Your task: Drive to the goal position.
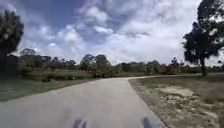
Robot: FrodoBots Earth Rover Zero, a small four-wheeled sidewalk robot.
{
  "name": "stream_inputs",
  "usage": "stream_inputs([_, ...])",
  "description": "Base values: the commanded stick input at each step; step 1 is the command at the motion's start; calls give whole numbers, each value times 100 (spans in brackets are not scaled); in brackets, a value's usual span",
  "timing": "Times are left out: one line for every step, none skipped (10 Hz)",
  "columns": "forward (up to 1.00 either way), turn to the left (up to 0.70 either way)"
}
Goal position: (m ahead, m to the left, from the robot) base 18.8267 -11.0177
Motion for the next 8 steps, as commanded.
stream_inputs([69, 3])
stream_inputs([69, 3])
stream_inputs([69, 7])
stream_inputs([69, 19])
stream_inputs([69, 34])
stream_inputs([69, 26])
stream_inputs([69, 3])
stream_inputs([69, 3])
